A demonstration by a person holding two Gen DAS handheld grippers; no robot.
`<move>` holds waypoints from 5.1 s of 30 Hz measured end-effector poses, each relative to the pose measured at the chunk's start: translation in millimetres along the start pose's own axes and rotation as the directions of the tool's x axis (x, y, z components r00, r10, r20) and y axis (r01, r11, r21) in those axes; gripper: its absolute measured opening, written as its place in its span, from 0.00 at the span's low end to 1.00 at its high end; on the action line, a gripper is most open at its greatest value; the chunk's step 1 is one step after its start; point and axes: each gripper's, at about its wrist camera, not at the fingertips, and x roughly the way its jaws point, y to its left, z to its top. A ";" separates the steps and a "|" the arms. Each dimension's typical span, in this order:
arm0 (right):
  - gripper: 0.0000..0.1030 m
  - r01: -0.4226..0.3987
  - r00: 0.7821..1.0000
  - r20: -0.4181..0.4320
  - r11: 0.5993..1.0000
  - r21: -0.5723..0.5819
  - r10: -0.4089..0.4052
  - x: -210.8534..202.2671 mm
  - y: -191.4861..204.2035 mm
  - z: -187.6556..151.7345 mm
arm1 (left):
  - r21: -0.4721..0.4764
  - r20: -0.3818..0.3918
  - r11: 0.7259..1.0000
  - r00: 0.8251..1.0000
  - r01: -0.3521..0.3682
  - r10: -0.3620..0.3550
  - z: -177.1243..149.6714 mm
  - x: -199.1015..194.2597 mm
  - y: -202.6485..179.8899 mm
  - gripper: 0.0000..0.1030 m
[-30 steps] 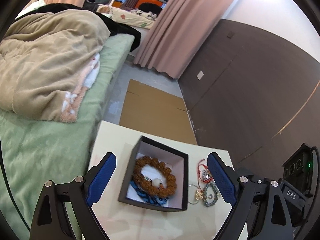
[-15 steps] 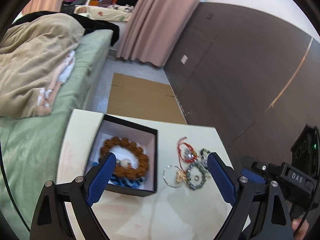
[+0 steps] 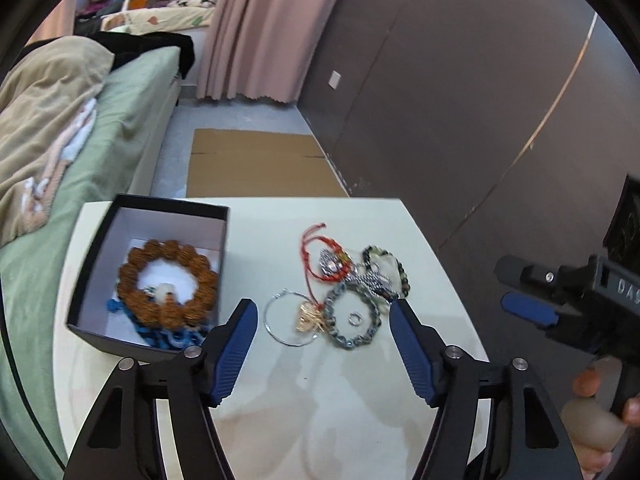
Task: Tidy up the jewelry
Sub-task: 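Withdraw both grippers from the box back over the jewelry pile, then grasp the grey bead bracelet with the left gripper while the right grasps the gold heart, then drop the grey bracelet into the box with the left gripper while the right drops the heart, then withdraw both grippers and move the left gripper toward the small silver ring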
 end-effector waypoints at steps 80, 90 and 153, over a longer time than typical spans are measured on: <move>0.31 0.056 0.951 -0.284 0.972 -0.228 -0.122 131.7 65.2 -26.9 | -0.187 0.128 0.979 0.990 0.078 -0.054 37.6 -49.6 82.0 0.09; 0.05 0.169 0.939 -0.214 0.902 -0.397 -0.270 134.9 87.8 -39.5 | -0.219 0.112 0.974 0.993 0.055 -0.031 39.7 -45.5 97.6 0.09; 0.69 -0.277 0.953 -0.154 0.955 -0.107 0.259 100.5 120.9 -14.5 | -0.395 0.120 0.919 0.992 0.010 0.041 44.3 -50.9 146.4 0.79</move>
